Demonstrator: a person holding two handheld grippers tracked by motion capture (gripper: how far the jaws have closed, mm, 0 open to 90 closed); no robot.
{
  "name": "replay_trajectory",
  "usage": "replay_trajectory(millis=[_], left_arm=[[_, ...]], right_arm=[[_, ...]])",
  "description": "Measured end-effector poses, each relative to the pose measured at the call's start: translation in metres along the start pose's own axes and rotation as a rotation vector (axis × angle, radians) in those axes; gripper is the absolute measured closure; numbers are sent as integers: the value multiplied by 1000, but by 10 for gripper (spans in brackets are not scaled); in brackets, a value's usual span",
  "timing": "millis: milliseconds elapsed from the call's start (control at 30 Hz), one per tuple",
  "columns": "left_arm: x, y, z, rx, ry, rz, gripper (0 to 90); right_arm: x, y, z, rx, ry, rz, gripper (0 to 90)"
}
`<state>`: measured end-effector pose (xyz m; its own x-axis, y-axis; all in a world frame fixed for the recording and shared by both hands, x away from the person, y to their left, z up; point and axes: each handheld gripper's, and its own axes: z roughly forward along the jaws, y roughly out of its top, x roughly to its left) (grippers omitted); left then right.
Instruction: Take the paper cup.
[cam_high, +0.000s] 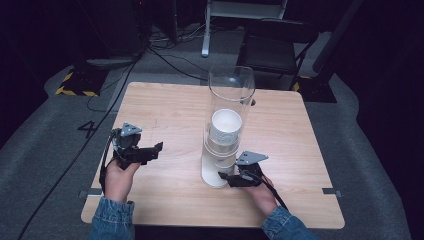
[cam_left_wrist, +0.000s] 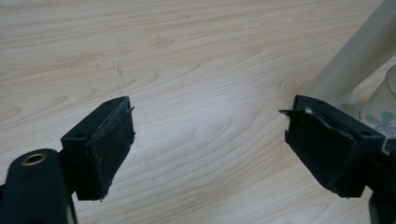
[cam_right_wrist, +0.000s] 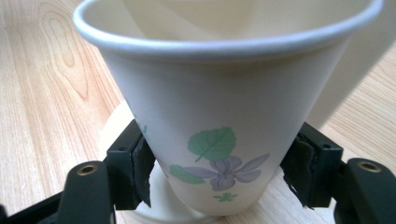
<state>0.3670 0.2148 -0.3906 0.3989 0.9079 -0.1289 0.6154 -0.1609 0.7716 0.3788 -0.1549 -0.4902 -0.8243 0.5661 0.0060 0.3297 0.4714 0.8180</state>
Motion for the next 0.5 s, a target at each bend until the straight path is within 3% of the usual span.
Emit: replay_trajectory(millis=[167, 500], left_arm=[[-2, 4, 6, 8, -3, 21, 156], [-7, 12, 18, 15, -26, 26, 156]], right_arm=[[-3, -3, -8, 0, -20, 4, 330], [-10, -13, -22, 16, -65, 14, 330]])
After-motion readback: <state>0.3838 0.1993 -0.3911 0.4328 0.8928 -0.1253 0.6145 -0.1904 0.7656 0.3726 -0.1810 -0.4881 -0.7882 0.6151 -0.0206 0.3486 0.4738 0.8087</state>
